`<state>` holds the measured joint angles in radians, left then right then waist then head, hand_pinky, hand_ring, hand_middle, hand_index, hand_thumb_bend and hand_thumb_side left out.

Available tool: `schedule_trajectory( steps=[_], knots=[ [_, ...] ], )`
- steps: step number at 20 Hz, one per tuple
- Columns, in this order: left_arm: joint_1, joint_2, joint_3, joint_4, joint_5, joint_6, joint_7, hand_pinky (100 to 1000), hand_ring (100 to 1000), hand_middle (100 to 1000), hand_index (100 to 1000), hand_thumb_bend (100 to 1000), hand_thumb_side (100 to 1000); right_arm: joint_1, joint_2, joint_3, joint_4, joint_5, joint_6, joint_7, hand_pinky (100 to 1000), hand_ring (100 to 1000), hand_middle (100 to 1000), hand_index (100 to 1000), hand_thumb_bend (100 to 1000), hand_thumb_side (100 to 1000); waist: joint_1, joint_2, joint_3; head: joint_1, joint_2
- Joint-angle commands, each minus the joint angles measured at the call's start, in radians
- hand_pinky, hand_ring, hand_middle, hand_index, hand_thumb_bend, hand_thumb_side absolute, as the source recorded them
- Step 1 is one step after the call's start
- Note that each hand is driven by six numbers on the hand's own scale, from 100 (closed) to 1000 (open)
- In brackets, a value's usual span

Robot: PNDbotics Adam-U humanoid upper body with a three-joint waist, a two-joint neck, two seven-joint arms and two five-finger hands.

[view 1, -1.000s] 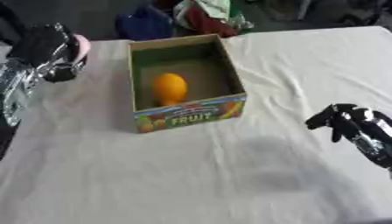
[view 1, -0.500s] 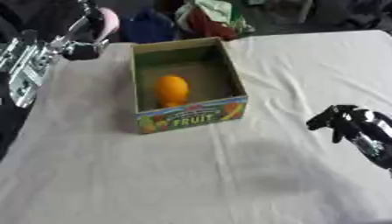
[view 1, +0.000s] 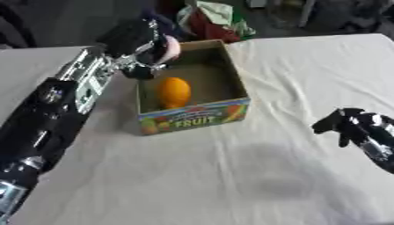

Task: Pick up objects on the table and place them in the box.

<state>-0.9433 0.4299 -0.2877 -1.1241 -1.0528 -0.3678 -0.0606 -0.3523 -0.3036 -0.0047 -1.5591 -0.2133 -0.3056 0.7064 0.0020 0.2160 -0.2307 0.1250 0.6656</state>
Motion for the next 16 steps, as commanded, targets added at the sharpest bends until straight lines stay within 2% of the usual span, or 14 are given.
schedule_trajectory(
  steps=[1, 5, 6, 10, 14, 16],
  knots=[
    [-0.017, -0.002, -0.004, 0.008, -0.018, -0.022, -0.044, 527, 386, 325, 494, 125, 100, -0.016, -0.011, -0.001, -0.007, -0.006, -0.001, 0.004, 733, 738, 604, 446, 100, 592, -0.001, -0.019, -0.003, 0.002, -0.004],
    [-0.009, -0.004, -0.001, 0.015, -0.019, -0.034, -0.099, 553, 429, 385, 584, 186, 100, -0.014, -0.011, -0.002, -0.006, -0.004, 0.000, 0.004, 733, 738, 604, 446, 100, 594, 0.001, -0.018, -0.002, 0.001, -0.004],
    [-0.006, -0.003, 0.000, 0.014, -0.016, -0.036, -0.111, 569, 456, 429, 667, 207, 100, -0.015, -0.011, -0.003, -0.006, -0.004, 0.001, 0.004, 733, 738, 604, 446, 100, 594, 0.001, -0.018, -0.001, 0.000, -0.005],
    [0.004, 0.015, 0.017, -0.026, 0.040, -0.029, -0.136, 586, 484, 488, 766, 229, 104, -0.015, -0.011, -0.005, -0.007, -0.004, 0.002, 0.003, 733, 739, 604, 446, 100, 593, 0.004, -0.017, 0.002, -0.004, -0.007],
    [0.017, 0.062, 0.043, -0.149, 0.179, 0.010, -0.117, 582, 476, 490, 789, 207, 180, -0.015, -0.014, -0.009, -0.007, -0.003, 0.003, 0.001, 733, 739, 604, 446, 100, 592, 0.006, -0.017, 0.009, -0.010, -0.010],
    [0.029, 0.094, 0.058, -0.229, 0.264, 0.042, -0.109, 578, 472, 487, 787, 192, 173, -0.014, -0.016, -0.011, -0.007, -0.002, 0.003, -0.001, 733, 739, 603, 447, 100, 590, 0.007, -0.017, 0.015, -0.014, -0.010]
  ],
)
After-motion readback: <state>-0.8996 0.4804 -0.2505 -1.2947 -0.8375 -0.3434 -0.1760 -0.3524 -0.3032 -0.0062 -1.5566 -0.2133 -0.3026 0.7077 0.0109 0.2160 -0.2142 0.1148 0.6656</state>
